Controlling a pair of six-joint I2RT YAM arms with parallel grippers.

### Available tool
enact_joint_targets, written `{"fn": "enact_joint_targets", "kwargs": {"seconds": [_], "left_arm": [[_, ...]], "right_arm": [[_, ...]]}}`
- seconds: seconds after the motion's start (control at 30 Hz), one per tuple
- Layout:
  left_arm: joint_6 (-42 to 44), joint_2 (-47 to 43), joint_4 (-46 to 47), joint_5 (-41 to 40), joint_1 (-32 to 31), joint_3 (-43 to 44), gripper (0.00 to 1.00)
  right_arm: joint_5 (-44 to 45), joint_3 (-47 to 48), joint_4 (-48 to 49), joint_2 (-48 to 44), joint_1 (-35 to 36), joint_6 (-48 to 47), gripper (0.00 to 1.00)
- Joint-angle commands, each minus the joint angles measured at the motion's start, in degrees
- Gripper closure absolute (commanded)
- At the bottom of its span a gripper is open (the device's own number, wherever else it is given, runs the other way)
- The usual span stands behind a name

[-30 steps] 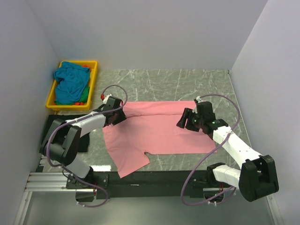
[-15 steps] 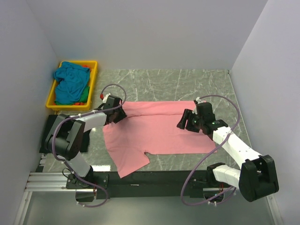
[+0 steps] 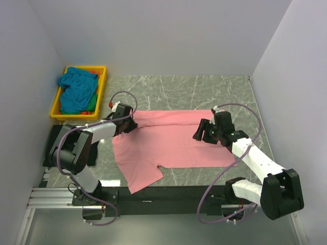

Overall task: Fold and stack the t-shirts
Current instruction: Fold the tshirt

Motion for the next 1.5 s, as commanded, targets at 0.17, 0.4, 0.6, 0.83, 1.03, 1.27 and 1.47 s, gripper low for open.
{"fn": "enact_joint_targets", "kwargs": {"seconds": [0.17,0.4,0.6,0.83,1.03,1.27,1.47], "left_arm": [[-1.1,-2.5,0.6,1.9,0.1,2.6,0.86],[-1.5,-4.3,-2.2,2.7,0.1,4.4,0.99],[-4.0,-7.9,-6.8,4.4,0.1,5.0,0.98],[-6.2,-9.5,-10.3,10.4,0.0,3.0,0.94],[-7.4,-11.1,-12.6,13.4,-2.1,0.5,0.89],[-7.4,-19.0,-14.7,11.3,-4.6,-2.9,0.84],[-6.6,-22.4,-14.7,11.5,-4.9,-5.2,0.62]], "right_arm": [[0.5,0.0,0.7,-1.8,-0.4,-0.6,0.34],[0.6,0.1,0.3,-2.1,-0.4,-0.6,0.35],[0.3,0.5,0.2,-1.7,-0.4,-0.7,0.35],[-1.3,1.0,0.5,-1.3,-0.4,-1.1,0.35],[-6.9,1.3,2.5,-0.6,0.1,-1.3,0.35],[-10.6,1.7,8.5,3.0,4.3,3.2,0.38],[-11.5,3.3,17.2,9.8,9.8,10.2,0.43]]}}
